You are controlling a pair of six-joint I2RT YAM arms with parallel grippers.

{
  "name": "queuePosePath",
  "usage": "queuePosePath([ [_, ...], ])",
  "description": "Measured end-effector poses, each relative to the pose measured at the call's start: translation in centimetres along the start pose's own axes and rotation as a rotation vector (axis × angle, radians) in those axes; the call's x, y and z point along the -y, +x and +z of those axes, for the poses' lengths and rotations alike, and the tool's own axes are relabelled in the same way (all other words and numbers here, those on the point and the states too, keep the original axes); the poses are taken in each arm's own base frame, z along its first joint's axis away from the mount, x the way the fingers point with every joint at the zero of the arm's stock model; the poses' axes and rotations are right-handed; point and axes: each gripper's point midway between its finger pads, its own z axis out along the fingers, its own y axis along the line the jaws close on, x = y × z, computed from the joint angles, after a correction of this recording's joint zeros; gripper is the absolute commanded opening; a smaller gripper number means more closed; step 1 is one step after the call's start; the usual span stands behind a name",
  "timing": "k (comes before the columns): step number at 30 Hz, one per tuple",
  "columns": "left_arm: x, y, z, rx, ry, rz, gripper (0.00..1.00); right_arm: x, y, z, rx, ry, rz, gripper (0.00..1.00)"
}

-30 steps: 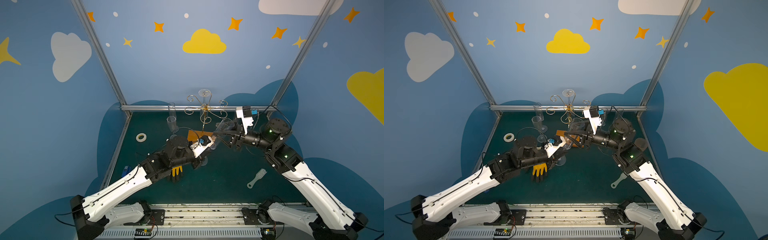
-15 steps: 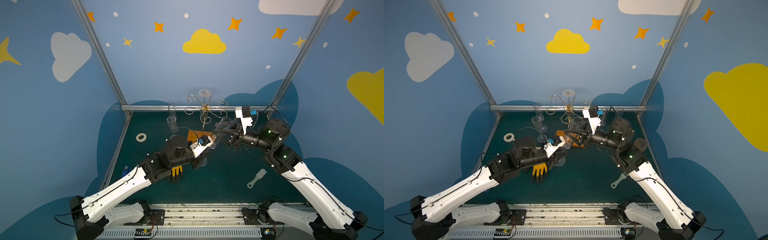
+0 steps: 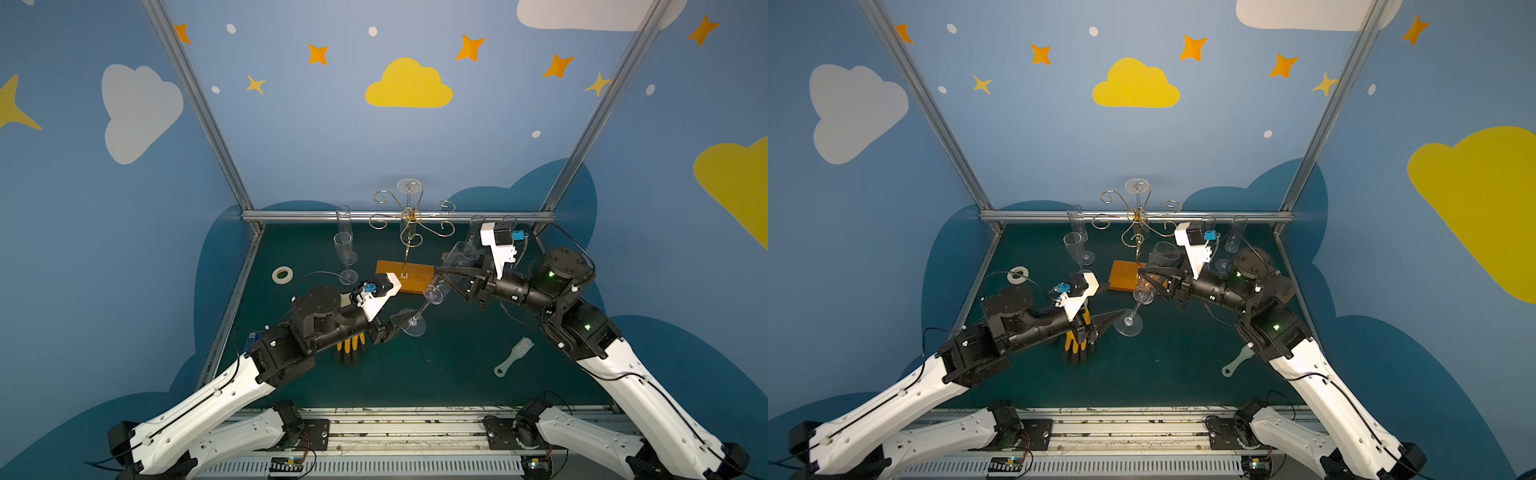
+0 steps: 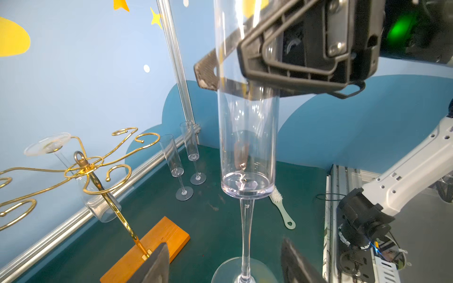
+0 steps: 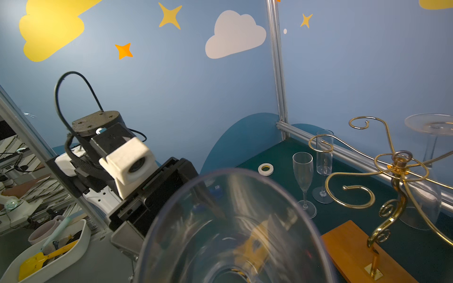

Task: Take the wine glass off the wine glass rack
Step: Pick up the wine glass from the wine glass rack.

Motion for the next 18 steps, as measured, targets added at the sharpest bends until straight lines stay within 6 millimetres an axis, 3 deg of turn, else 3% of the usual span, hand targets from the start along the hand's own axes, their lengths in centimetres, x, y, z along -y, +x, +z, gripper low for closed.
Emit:
queuePosePath([
  [12, -1.4, -2.2, -3.5, 0.113, -0.102, 0.007, 0.75, 2.4, 2.9, -0.7, -0.076, 0.128, -0.022, 0.31],
  [18, -2.1, -2.2, -4.6, 0.139, -0.153, 0.005, 0.75, 4.3, 4.5, -1.2, -0.11, 0.214, -0.036, 0.31],
])
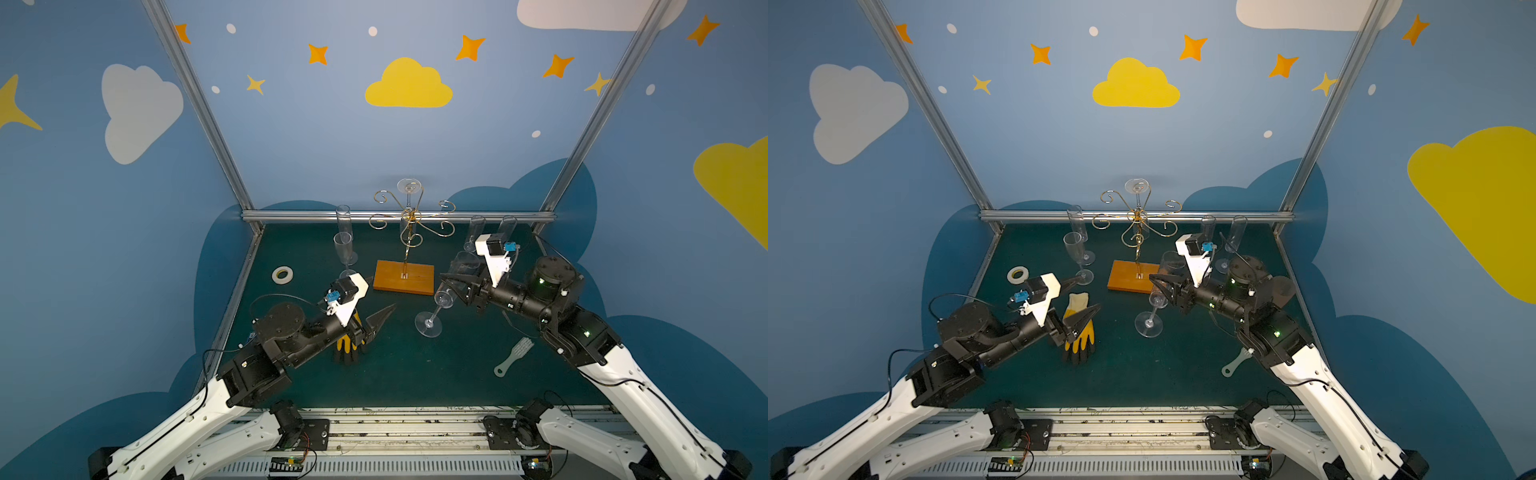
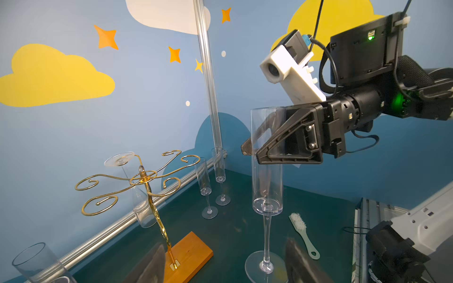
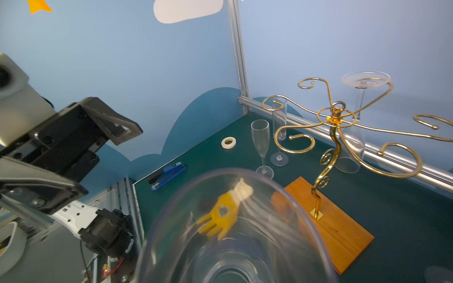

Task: Take the wine glass off the wine glass rack
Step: Pick up the wine glass from the wine glass rack, then place the wine glass at the middle-right of the table.

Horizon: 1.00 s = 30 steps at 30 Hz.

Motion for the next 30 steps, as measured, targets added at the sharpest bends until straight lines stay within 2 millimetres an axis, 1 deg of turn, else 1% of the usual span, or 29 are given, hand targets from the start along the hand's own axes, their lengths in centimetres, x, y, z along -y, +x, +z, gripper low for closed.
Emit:
queuePosePath([
  [3, -0.3, 0.1, -0.2, 0.005, -0.018, -0.002, 0.76, 1.5, 1.0, 0.1, -0.016, 0.068, -0.012, 0.31],
  [5, -0.4, 0.0, -0.3, 0.009, -0.024, -0.004, 0.75, 2.8, 2.1, 0.1, -0.031, 0.136, -0.015, 0.31],
  [10, -0.7, -0.2, -0.4, 0.016, -0.039, -0.005, 0.75, 7.3, 5.7, 0.1, -0.084, 0.335, -0.032, 0.3],
  [13, -0.7, -0.2, -0.4, 0.017, -0.042, -0.005, 0.75, 9.6, 7.4, -0.2, -0.105, 0.424, -0.042, 0.3],
  [15, -0.7, -0.2, -0.4, 0.016, -0.042, -0.006, 0.75, 11.0, 7.9, -0.3, -0.105, 0.472, -0.05, 0.3],
  [21, -0.9, 0.1, -0.1, 0.005, -0.053, -0.009, 0.75, 15.3, 8.1, -0.2, -0.084, 0.586, -0.065, 0.28],
  [26, -1.1, 0.5, 0.4, -0.011, -0.064, -0.01, 0.75, 19.0, 8.6, 0.3, -0.083, 0.652, -0.063, 0.27],
  [30, -1.1, 0.6, 0.9, -0.019, -0.066, -0.01, 0.75, 21.9, 9.5, 0.5, -0.095, 0.69, -0.056, 0.26],
])
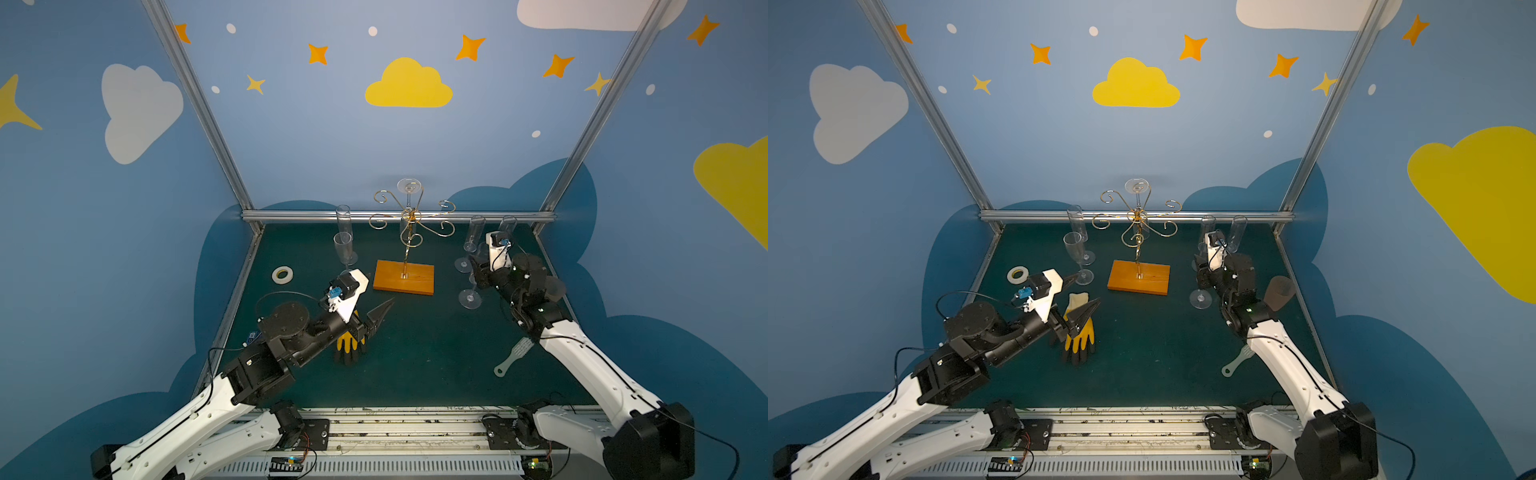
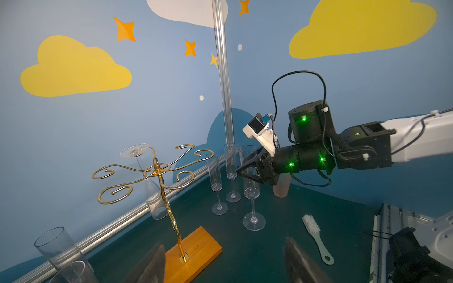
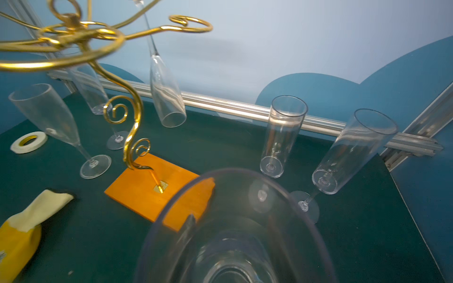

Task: Take the wine glass off the wine glass rack
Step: Place the wine glass at the middle-right of the table.

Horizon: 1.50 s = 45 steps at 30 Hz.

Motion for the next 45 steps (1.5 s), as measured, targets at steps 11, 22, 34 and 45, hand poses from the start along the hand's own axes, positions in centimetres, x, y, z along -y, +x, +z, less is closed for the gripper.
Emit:
queuePosePath([
  [11, -0.1, -0.1, 1.2, -0.009, -0.01, 0.004, 0.75, 6.4, 2.4, 3.8, -0.018, 0.104, 0.023, 0.25],
  [22, 0.0, -0.2, 2.0, -0.011, -0.01, 0.004, 0.75, 11.2, 4.5, 5.8, -0.045, 0.162, 0.071, 0.24],
  [34, 0.0, 0.1, 2.5, -0.017, -0.009, 0.005, 0.75, 12.8, 5.1, 7.2, -0.06, 0.17, 0.068, 0.23],
  [45, 0.0, 0.0, 2.5, -0.016, -0.009, 0.005, 0.75, 13.7, 5.4, 7.5, -0.055, 0.174, 0.076, 0.33],
])
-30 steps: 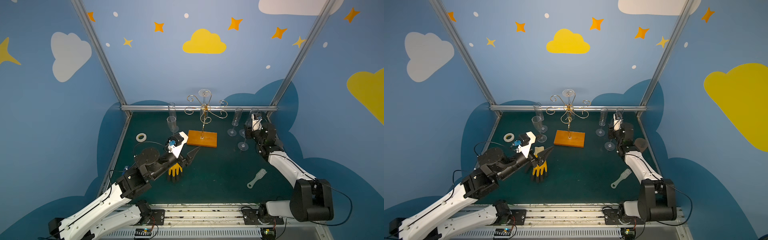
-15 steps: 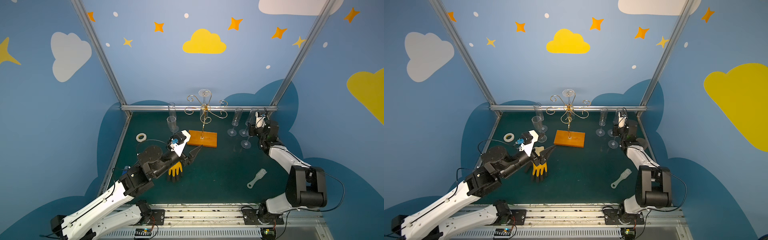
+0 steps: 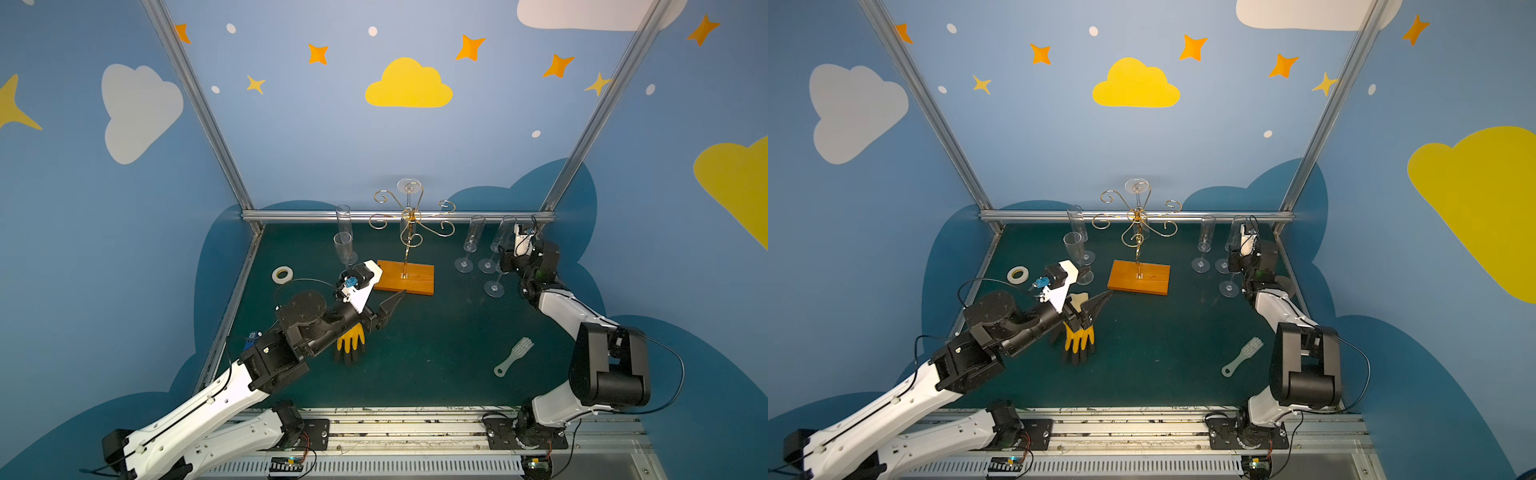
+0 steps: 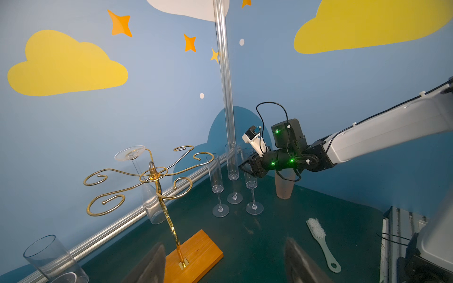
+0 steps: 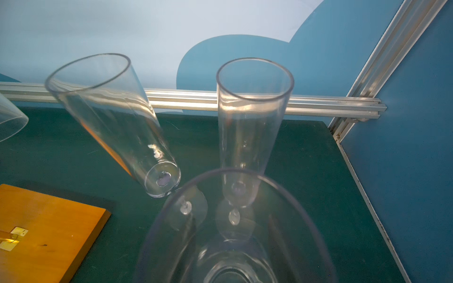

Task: Take the wine glass off the wine glass rack
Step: Place the wine glass at the middle-right of the table.

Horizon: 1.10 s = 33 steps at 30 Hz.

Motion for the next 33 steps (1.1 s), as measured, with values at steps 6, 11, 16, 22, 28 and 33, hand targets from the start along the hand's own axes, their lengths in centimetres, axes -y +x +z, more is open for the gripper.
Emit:
queuePosePath([
  [6, 0.0, -0.1, -0.1, 0.003, 0.0, 0.0, 0.76, 0.0, 0.3, 0.0, -0.011, -0.004, 0.002, 0.66],
  [11, -0.1, -0.5, -0.4, 0.016, -0.001, -0.002, 0.76, -0.2, 1.1, -0.1, -0.044, -0.019, 0.008, 0.75],
  [16, -0.2, -1.0, -0.8, 0.034, -0.003, -0.003, 0.76, -0.3, 1.5, -0.1, -0.063, -0.026, 0.008, 0.81],
  [22, -0.2, -1.3, -1.1, 0.044, -0.005, -0.002, 0.76, -0.3, 1.3, -0.6, -0.07, -0.022, 0.005, 0.83],
  [28, -0.4, -1.5, -1.4, 0.052, -0.01, 0.008, 0.77, -0.2, -0.4, -1.7, -0.028, -0.007, -0.002, 0.84],
  [33, -0.4, -1.6, -1.5, 0.054, -0.015, 0.02, 0.77, 0.0, -2.1, -2.9, 0.015, 0.009, -0.008, 0.84],
])
